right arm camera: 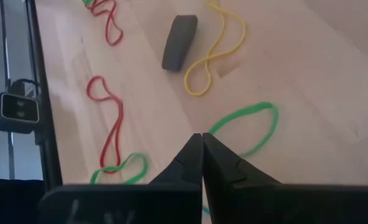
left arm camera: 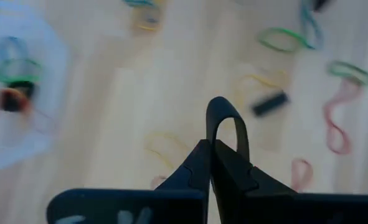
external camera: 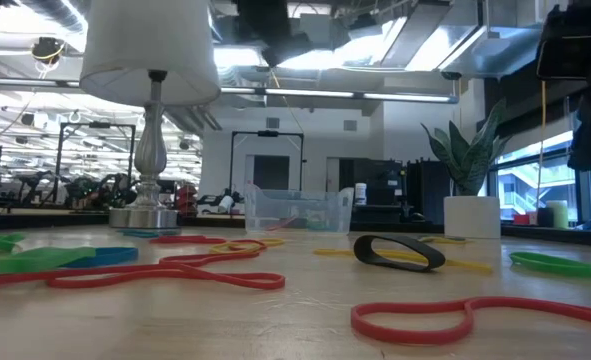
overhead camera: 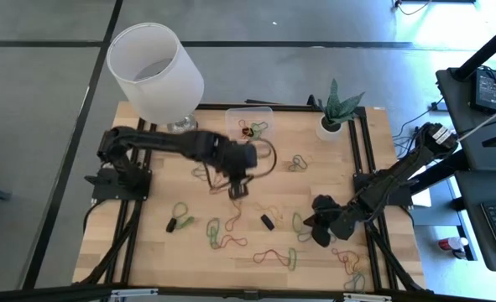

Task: Pick and place rubber bands into bin
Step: Put the middle black rubber band into the transparent bin

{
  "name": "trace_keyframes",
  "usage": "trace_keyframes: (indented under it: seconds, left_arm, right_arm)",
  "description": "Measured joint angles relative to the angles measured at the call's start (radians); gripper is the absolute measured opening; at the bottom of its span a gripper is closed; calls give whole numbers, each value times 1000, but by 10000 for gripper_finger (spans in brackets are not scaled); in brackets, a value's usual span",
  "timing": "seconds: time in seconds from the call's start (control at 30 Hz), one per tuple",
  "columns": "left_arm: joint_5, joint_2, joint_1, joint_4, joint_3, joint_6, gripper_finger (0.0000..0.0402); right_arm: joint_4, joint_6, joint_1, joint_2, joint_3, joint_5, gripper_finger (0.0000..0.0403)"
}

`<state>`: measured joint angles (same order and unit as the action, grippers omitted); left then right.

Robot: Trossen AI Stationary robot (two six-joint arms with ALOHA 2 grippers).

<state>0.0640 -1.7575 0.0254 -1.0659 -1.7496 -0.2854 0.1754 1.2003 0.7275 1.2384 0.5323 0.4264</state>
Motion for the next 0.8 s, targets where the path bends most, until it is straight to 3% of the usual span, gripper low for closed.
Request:
trace_keyframes:
  seconds: [0.27, 0.43, 0.57, 0.8]
  left_arm:
    - [-14, -21, -255, 13, 0, 186, 3]
    - [-97, -87, -400, 91, 0, 247, 3]
    - [-171, -150, -480, 154, 0, 314, 3]
    - [-177, -280, -566, 169, 0, 339, 3]
  right_arm:
    - [1, 61, -59, 0, 0, 2, 17]
    - [-2, 106, -120, 0, 0, 2, 8]
    - [-6, 153, -167, 0, 0, 2, 4]
    - [-46, 165, -222, 0, 1, 1, 14]
